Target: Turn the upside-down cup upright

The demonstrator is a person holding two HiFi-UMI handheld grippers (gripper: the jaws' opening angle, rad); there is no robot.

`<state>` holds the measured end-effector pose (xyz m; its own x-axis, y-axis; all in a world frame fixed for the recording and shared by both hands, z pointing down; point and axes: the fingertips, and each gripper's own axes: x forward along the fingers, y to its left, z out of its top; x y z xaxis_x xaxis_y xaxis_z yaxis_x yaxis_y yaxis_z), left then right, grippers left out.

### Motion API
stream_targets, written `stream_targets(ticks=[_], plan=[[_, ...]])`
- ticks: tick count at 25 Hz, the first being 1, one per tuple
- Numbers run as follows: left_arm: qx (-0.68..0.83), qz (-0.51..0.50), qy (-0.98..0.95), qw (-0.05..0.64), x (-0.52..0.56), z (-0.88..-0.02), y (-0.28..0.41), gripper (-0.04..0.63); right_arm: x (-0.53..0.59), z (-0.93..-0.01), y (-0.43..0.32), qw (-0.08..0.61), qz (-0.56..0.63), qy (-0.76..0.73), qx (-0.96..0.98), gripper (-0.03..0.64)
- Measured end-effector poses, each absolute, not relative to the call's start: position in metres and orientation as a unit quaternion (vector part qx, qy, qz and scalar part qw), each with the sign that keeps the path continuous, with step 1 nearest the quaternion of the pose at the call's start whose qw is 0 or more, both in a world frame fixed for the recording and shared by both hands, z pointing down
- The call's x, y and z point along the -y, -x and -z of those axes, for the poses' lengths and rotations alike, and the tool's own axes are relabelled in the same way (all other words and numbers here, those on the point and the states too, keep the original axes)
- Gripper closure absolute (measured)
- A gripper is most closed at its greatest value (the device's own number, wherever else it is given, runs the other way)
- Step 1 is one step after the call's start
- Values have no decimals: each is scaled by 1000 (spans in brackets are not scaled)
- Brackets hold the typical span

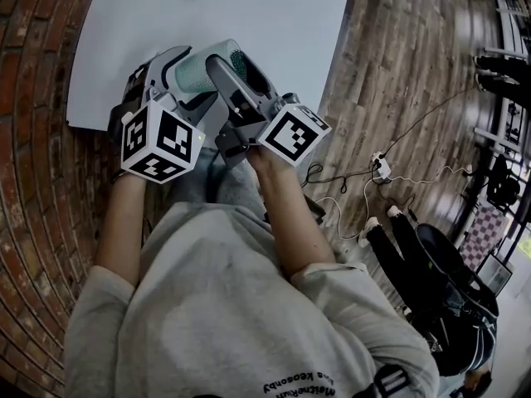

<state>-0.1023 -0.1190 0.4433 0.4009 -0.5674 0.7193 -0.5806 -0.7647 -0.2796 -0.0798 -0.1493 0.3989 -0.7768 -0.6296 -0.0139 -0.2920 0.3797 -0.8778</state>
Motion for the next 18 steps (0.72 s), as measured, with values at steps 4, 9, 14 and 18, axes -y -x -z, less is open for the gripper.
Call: stream_targets(ticks=[4, 9, 14, 18], plan=[[341, -421, -840, 14, 120, -444, 96, 245, 147, -396, 79, 181, 483, 276, -811, 238], [334, -421, -843, 17, 121, -448, 92, 249, 148, -399, 77, 187, 490, 275, -806, 238], [323, -429, -843, 16, 122, -450, 90, 253, 150, -401, 74, 189, 494, 276, -803, 238], [320, -431, -844, 17, 124, -451, 89, 256, 150, -403, 73, 179, 488, 284, -806, 236]])
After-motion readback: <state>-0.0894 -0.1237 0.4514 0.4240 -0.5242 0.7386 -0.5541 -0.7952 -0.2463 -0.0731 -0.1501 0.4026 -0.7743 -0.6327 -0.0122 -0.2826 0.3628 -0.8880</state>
